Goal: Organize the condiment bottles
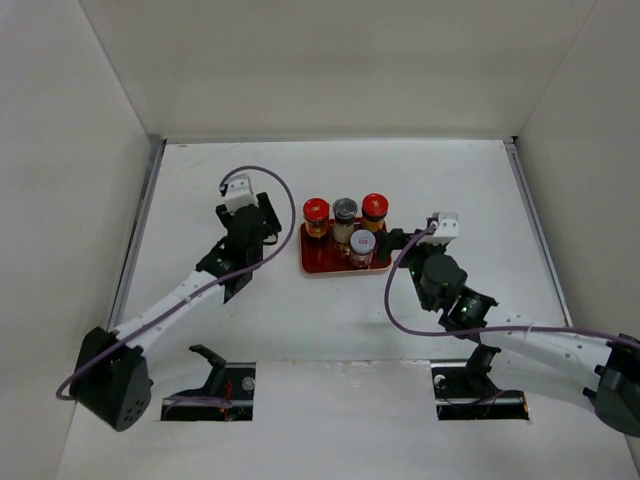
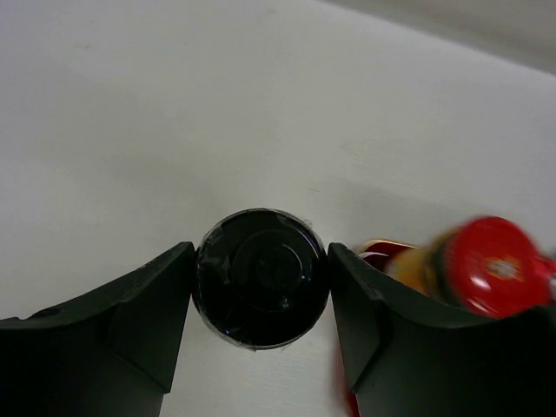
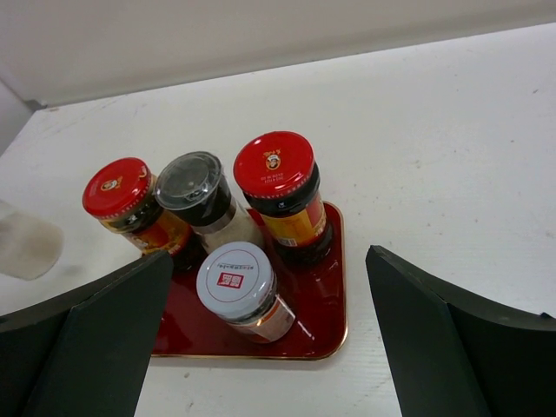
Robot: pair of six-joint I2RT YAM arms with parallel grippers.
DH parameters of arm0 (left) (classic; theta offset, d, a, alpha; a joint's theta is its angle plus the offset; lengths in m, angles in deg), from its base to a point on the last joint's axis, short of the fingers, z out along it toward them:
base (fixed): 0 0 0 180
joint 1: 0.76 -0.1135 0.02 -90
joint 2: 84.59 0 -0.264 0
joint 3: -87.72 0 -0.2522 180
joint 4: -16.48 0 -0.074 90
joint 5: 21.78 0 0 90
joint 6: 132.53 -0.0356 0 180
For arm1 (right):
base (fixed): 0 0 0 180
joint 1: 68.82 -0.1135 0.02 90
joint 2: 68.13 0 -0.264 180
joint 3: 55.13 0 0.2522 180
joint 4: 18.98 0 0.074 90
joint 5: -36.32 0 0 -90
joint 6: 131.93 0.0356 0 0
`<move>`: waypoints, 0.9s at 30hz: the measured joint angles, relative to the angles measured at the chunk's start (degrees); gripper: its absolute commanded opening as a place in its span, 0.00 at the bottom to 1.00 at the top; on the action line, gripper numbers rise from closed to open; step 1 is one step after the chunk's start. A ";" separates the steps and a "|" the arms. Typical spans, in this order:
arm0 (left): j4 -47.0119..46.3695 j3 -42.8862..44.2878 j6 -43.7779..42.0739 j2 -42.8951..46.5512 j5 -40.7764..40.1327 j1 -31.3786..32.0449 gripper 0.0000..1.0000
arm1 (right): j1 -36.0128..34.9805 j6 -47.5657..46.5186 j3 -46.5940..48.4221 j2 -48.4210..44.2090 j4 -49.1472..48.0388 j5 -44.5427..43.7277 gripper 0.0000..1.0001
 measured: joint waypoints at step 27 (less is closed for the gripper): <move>-12.02 4.09 -2.08 -17.25 -1.09 23.91 0.43 | 1.84 1.11 -0.46 0.79 0.07 0.00 1.00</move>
